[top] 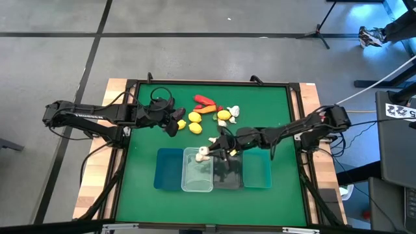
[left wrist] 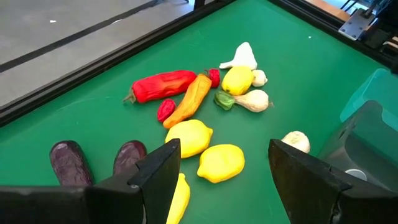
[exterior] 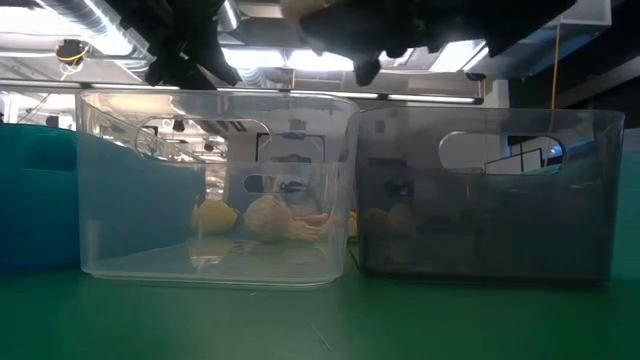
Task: Sort produce into baskets
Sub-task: Put the white garlic into the transparent bin
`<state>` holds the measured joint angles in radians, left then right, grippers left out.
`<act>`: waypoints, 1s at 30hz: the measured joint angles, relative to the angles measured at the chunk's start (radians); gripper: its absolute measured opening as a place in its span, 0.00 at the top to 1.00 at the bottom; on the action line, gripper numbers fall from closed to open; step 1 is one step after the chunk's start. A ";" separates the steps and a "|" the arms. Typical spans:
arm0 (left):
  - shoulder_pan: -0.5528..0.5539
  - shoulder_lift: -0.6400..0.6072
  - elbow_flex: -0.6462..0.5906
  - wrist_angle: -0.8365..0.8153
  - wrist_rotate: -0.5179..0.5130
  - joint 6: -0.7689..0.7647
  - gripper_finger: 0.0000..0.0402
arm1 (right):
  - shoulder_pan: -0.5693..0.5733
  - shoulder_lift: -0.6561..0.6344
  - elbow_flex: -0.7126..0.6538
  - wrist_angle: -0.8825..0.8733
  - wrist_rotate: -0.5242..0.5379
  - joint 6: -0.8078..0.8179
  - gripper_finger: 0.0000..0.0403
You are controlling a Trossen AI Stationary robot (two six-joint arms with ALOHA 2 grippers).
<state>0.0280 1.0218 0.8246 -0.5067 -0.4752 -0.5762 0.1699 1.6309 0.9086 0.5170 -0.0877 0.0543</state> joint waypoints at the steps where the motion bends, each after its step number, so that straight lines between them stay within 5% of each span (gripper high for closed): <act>1: 0.000 0.000 0.000 0.000 0.000 0.000 0.41 | 0.000 0.015 0.017 -0.008 -0.011 0.000 0.86; 14: 0.000 0.000 0.000 0.000 0.000 0.006 0.41 | 0.000 0.129 0.193 -0.367 -0.018 0.000 0.86; 30: 0.000 0.000 0.000 0.002 0.000 0.007 0.41 | 0.000 0.183 0.204 -0.398 -0.044 0.013 0.86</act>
<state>0.0280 1.0218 0.8246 -0.5049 -0.4755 -0.5694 0.1699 1.8135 1.1125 0.1188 -0.1322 0.0676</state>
